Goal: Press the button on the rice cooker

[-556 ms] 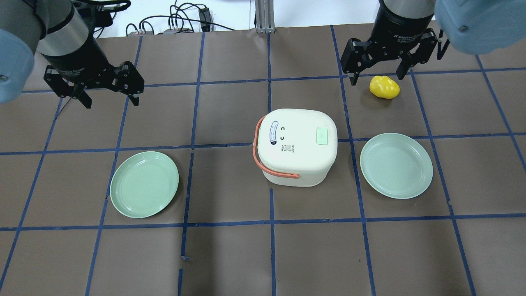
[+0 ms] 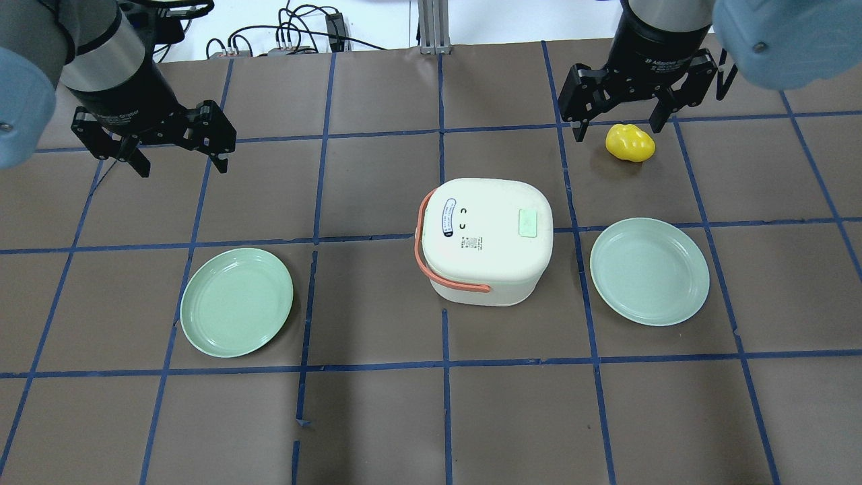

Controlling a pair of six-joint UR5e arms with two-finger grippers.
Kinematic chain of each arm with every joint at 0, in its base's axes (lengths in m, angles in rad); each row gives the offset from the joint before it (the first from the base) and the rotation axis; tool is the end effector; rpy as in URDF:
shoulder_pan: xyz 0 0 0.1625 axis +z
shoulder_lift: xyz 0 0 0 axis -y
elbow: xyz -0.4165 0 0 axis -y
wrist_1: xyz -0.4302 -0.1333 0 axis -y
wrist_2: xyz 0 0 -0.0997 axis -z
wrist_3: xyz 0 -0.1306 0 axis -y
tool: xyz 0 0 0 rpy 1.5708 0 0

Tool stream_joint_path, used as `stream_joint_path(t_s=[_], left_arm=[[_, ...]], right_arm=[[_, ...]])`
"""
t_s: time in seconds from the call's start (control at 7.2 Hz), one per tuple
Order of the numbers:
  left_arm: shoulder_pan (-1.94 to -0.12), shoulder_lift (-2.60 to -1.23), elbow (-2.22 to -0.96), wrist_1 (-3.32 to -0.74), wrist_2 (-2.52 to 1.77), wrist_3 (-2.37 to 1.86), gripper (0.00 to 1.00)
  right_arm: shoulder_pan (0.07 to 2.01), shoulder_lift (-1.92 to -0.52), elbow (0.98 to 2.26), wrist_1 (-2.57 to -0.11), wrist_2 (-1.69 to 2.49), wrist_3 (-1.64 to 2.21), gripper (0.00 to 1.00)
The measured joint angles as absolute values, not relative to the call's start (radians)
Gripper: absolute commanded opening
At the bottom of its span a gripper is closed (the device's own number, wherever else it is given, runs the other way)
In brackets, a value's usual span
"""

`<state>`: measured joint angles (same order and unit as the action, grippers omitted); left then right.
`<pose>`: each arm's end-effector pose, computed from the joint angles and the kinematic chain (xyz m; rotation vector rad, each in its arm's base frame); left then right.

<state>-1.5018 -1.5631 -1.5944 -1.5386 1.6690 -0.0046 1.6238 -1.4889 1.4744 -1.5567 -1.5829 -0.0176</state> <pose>-0.0838 -0.5358 0.4438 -0.1132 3.0407 -0.0200 0.1614 -0.5562 0.4533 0.1105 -3.1275 0.0010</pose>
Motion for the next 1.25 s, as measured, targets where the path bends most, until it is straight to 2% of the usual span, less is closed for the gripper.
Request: stream_joint_path(t_s=[0.97, 1.25], left_arm=[[-1.502, -1.563, -1.595, -1.539, 1.669, -0.005, 1.0], [-1.502, -1.563, -1.595, -1.539, 1.669, -0.005, 1.0]], right_arm=[[1.625, -1.502, 1.487, -1.552, -1.583, -0.019, 1.0], [1.625, -1.501, 1.487, -1.553, -1.582, -0.02, 0.92]])
